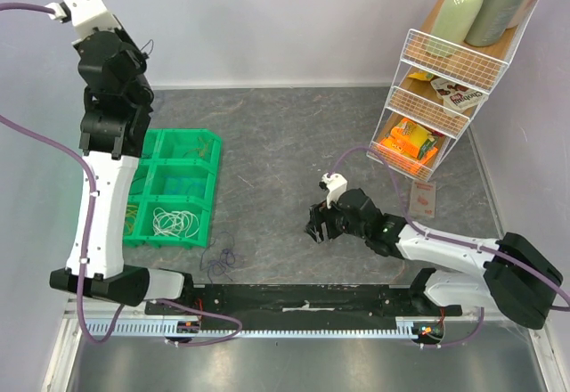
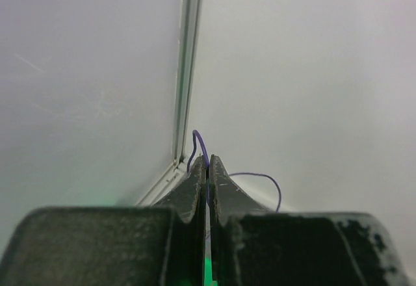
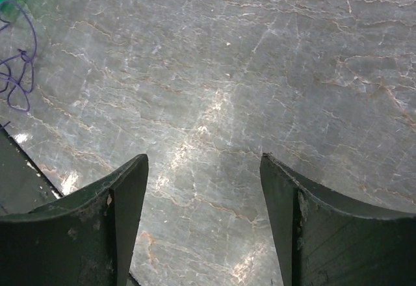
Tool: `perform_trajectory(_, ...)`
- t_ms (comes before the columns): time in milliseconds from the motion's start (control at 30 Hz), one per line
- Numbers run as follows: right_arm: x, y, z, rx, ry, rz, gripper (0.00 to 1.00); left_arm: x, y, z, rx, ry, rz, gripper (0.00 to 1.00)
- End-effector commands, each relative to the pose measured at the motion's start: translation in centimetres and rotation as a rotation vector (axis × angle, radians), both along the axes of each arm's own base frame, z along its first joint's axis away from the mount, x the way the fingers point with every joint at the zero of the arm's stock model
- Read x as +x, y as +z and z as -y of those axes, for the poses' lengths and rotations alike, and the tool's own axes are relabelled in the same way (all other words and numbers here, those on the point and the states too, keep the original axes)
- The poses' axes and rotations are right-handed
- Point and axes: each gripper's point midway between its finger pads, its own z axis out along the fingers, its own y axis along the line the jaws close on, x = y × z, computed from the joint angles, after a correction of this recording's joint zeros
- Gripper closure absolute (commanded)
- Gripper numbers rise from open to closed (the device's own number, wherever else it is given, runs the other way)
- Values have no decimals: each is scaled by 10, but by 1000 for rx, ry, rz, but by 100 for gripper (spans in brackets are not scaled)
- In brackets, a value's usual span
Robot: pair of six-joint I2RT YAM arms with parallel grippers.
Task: Untangle the cables
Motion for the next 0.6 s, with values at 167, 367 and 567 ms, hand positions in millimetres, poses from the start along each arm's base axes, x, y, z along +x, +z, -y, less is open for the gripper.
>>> perform_trajectory(167, 20, -5, 3, 109, 11, -57, 24, 9, 27, -48, -31, 172, 158, 98)
perform_trajectory(367, 25, -8, 11, 160, -1, -94, 24, 28, 6, -72, -35, 218, 145, 98)
perform_trajectory(567, 25, -11, 10, 159, 3, -104, 24, 43, -23, -104, -45, 278, 84, 98)
